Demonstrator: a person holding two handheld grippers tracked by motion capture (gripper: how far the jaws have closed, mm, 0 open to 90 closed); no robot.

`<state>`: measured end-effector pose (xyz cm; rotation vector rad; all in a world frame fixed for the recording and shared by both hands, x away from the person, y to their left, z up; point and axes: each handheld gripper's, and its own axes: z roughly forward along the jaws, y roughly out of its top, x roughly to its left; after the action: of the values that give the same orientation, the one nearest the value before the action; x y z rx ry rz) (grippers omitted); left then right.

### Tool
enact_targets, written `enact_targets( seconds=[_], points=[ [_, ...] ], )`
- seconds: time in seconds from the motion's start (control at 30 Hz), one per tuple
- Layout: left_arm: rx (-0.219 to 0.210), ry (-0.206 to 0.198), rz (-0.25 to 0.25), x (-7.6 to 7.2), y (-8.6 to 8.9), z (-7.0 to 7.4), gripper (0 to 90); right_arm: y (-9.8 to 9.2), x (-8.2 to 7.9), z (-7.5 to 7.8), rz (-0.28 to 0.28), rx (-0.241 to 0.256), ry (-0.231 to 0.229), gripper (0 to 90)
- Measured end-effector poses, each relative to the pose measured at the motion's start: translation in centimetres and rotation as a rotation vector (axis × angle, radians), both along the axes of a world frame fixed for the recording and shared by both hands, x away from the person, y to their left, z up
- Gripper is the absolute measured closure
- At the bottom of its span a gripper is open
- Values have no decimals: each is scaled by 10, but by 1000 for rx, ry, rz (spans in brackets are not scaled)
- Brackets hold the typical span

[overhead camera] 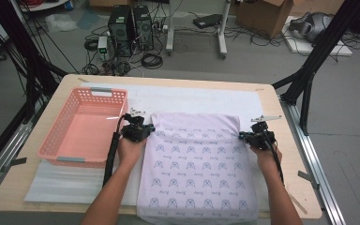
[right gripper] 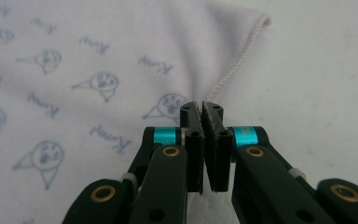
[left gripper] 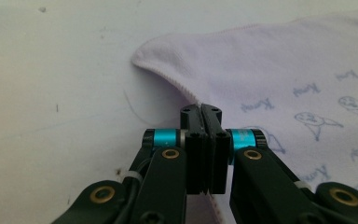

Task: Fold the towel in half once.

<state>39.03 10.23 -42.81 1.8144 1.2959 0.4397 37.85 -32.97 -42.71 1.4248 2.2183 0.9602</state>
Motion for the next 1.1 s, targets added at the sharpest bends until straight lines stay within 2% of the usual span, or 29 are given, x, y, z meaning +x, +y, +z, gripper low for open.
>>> enact_targets(
  seconds=[0.07,0.13,0.27,0.37,0.5,0.57,0.63,0.7,0.77,0.9,1.1],
  points=[
    [-25,-24,10,5,-1,9,883,-3,5,5,-11,-1,-14,878],
    [-33,-41,29,13,-1,21,883,-5,10,11,-29,7,-25,878],
    [-63,-33,52,31,2,34,883,-11,20,26,-62,51,-64,879],
    [-68,-41,56,46,2,48,883,-12,29,40,-68,57,-112,878],
    [-86,-81,61,63,1,70,883,-12,42,59,-83,59,-155,878],
    [-103,-98,71,68,2,76,882,-13,48,68,-91,68,-179,878],
    [-160,-101,79,69,5,78,882,-14,52,75,-99,89,-192,877],
    [-151,-99,59,68,6,77,882,-14,52,80,-93,92,-208,877],
    [-139,-108,32,63,7,78,882,-14,50,81,-92,107,-203,877],
    [-155,-120,8,52,9,78,882,-14,43,80,-75,129,-198,876],
    [-134,-132,-51,32,14,75,881,-10,27,79,-39,118,-201,876]
  ],
)
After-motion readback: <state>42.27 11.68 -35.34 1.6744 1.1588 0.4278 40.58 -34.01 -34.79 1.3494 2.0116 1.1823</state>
